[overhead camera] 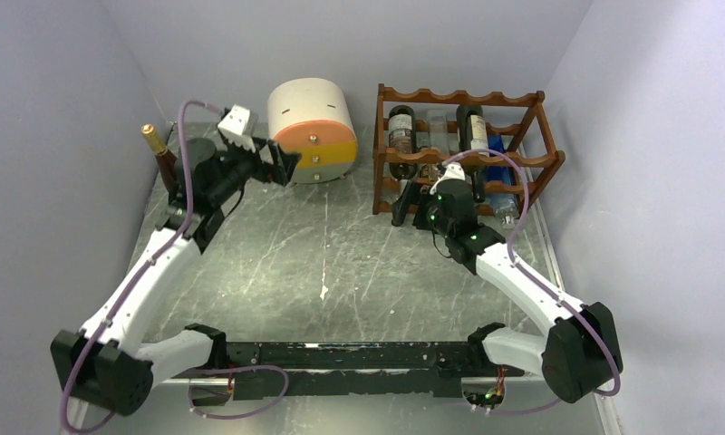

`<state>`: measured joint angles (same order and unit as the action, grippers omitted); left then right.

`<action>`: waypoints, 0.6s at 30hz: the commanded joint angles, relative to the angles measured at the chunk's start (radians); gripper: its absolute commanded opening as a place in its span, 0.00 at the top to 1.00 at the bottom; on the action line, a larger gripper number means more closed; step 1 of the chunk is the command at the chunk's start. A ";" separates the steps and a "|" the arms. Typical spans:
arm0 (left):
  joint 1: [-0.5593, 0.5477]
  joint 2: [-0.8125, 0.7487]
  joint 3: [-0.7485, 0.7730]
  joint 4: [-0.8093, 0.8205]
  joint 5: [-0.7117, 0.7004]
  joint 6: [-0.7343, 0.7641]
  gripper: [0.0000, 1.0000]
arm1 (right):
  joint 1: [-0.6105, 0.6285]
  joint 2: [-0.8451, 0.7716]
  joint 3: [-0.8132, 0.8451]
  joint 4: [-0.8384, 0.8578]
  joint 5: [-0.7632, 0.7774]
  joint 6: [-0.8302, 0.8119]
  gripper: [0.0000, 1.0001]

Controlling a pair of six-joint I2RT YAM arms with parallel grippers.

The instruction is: Take the wine bottle off the wine rack

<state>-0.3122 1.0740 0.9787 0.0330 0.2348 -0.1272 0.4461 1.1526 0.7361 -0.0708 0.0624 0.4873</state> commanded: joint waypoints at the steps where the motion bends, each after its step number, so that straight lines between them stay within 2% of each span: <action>1: 0.001 0.126 0.171 0.038 0.073 0.015 0.02 | -0.006 -0.002 -0.040 0.115 -0.035 0.086 0.01; 4: 0.001 0.162 0.139 0.060 0.026 0.034 0.01 | -0.006 0.014 -0.042 0.135 -0.033 0.120 0.01; 8: 0.014 0.153 0.056 0.103 0.038 0.001 0.02 | -0.006 0.028 -0.053 0.150 -0.025 0.110 0.01; 14: 0.013 0.107 0.016 0.096 -0.007 0.038 0.02 | -0.006 0.018 -0.133 0.275 -0.030 0.101 0.01; 18: 0.013 0.079 0.000 0.102 -0.038 0.059 0.01 | -0.006 0.068 -0.133 0.347 -0.042 0.136 0.01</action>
<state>-0.3046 1.1954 0.9852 0.0864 0.2359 -0.1017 0.4454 1.1828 0.6010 0.1505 0.0288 0.5915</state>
